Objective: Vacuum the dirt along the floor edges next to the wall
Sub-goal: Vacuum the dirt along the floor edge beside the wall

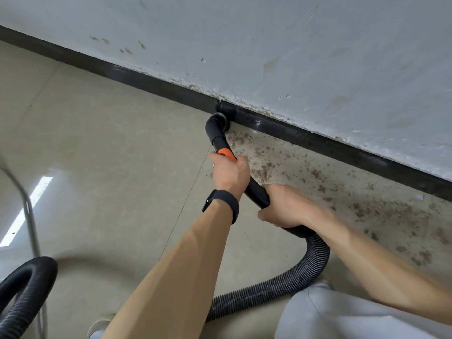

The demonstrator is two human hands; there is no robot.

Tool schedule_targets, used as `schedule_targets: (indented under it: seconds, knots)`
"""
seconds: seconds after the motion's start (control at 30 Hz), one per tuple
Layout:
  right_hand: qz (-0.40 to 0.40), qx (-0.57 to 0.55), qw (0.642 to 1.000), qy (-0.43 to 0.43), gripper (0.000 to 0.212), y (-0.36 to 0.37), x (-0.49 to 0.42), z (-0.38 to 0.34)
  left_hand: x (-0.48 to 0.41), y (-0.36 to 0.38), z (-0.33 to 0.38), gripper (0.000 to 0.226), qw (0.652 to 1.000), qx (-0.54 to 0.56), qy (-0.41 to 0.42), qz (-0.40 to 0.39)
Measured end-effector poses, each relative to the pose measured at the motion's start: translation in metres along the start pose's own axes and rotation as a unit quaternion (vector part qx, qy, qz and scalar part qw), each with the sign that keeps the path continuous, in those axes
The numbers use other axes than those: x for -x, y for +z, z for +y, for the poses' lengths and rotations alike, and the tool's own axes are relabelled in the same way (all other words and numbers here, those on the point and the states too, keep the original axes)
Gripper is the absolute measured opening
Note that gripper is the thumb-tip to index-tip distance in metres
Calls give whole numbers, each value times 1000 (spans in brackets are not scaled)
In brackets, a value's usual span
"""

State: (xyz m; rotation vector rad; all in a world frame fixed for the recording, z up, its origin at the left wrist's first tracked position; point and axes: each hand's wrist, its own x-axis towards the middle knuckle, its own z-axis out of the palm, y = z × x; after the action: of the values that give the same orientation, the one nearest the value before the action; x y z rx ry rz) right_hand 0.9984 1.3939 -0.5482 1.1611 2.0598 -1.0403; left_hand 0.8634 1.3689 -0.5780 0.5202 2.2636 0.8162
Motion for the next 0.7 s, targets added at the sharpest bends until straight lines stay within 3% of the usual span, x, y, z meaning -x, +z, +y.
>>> schedule_targets:
  seconds: [0.13,0.3,0.4,0.57,0.7]
  knots:
    - [2,1,1000,-12,19,1,-6,-20,-9,-19,-1,17,1000,19,-20,-13]
    - [-34,-35,997,-61,21,-4,-31,-76,-34,-81,-6,21,973,160,-166,-21]
    - [-56,-82,993,-64,20,-2,-25,-117,-27,-134,-16,38,974,141,-171,-38]
    - [-44,-59,995,-68,29,-10,36,-175,29,-220,-9,39,941,221,-225,-120]
    - [-55,-109,991,-54,29,-28,118,-212,92,-265,28,39,919,283,-246,-121]
